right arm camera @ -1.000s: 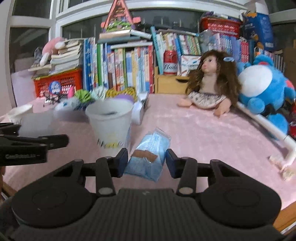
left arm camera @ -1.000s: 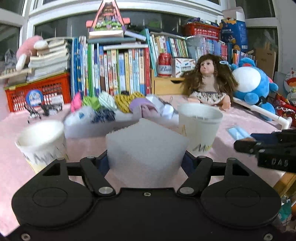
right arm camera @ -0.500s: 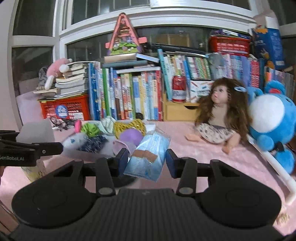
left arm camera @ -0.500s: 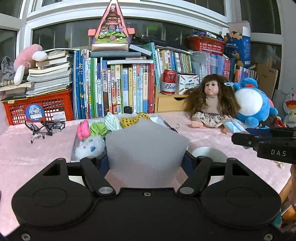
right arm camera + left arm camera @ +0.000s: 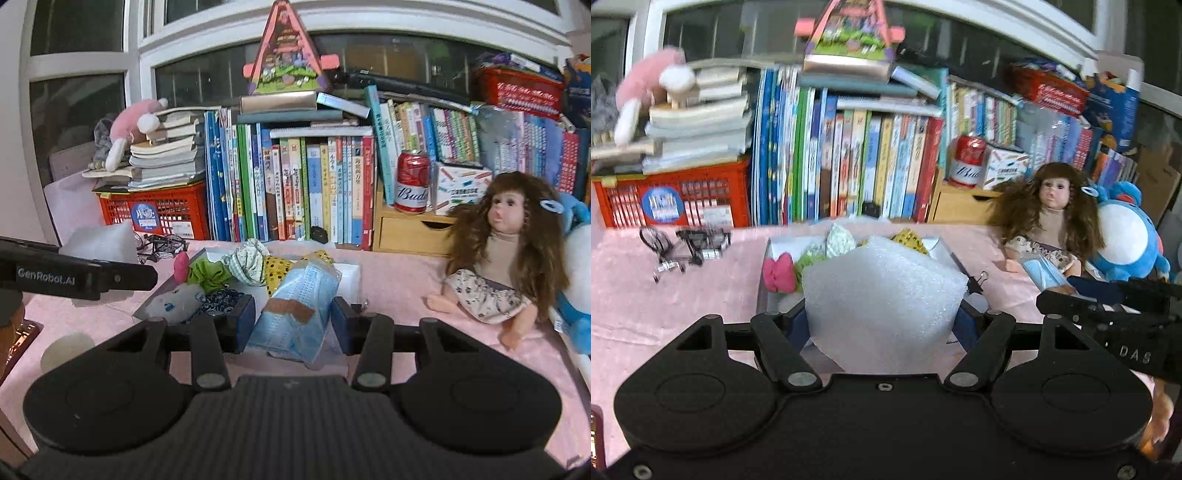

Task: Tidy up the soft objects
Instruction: 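Lower the foam block into the tray and open left tool while right tool releases the packet there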

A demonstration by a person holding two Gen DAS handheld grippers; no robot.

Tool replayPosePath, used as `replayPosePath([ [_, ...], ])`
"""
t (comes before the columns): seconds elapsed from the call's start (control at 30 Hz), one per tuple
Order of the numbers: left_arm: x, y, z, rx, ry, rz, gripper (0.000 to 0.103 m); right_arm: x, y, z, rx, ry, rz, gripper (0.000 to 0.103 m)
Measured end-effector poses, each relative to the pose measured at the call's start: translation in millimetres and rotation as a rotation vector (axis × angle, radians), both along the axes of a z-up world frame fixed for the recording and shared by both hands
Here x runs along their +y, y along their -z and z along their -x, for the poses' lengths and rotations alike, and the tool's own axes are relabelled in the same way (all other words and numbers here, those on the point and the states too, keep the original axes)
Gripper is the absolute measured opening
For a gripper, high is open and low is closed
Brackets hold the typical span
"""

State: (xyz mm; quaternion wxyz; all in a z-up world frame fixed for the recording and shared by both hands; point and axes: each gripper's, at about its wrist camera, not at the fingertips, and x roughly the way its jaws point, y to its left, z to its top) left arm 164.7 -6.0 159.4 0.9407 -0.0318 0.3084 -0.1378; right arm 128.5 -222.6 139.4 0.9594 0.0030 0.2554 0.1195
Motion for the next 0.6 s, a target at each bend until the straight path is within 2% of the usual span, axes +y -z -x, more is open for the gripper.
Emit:
replayPosePath([
  [0.07,3.0,1.9,-18.4,0.045,-0.008,0.020,0.072,4.5,0.3,-11.1,0.013,-0.003,0.009,0.050],
  [0.3,-4.7,22.4,-63.6,0.116,-0.027,0.087,0.072,10.8,6.3,-57.3,0.094,0.005,0.003,0.050],
  [0.5,-21.8,51.7,-104.4,0.181,-0.101,0.101,0.072,10.6,23.8,-95.2,0.191,0.010,-0.006,0.051],
  [0.6,-27.9,63.9,-118.9,0.209,-0.125,0.081,0.072,11.9,32.7,-106.3,0.223,0.009,-0.015,0.051],
])
